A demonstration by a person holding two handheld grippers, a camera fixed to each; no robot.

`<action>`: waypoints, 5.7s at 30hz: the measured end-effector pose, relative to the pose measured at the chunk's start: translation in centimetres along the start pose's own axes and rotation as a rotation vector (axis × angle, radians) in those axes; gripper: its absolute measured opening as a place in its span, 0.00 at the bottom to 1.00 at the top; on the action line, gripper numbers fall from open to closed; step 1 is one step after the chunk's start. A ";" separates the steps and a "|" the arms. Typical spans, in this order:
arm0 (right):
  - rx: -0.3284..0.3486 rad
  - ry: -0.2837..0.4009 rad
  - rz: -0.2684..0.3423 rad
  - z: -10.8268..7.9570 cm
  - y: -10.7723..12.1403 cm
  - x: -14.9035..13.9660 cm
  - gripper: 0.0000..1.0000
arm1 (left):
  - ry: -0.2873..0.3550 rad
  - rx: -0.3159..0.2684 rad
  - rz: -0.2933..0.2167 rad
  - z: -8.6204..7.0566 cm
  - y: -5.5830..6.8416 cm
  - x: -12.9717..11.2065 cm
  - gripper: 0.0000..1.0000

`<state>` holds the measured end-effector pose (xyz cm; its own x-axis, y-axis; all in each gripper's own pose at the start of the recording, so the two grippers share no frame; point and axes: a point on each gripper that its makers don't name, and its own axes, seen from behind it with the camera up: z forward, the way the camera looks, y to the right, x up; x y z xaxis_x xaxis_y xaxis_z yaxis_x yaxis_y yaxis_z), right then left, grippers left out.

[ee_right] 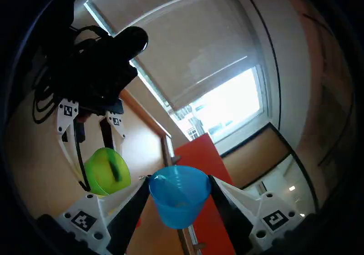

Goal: Pour water

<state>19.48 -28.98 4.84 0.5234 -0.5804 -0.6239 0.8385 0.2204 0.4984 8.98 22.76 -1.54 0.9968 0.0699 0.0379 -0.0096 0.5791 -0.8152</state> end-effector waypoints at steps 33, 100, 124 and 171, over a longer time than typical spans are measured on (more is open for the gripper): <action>0.023 -0.003 -0.083 0.0 0.5 0.9 0.91 | 0.011 -0.001 0.000 0.0 0.0 0.4 0.82; 0.003 0.004 -0.235 -0.1 2.1 2.4 0.92 | 0.024 -0.007 0.014 0.3 0.6 1.0 0.82; 0.014 0.003 -0.302 0.1 1.8 2.8 0.91 | 0.029 -0.004 0.013 0.1 0.4 1.1 0.82; 0.019 -0.010 -0.477 0.0 1.3 3.8 0.92 | 0.035 -0.008 0.013 0.2 0.7 1.3 0.82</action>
<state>22.59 -30.92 3.10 0.0788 -0.6206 -0.7802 0.9820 -0.0866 0.1681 10.22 23.41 -1.92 0.9988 0.0487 0.0068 -0.0223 0.5720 -0.8200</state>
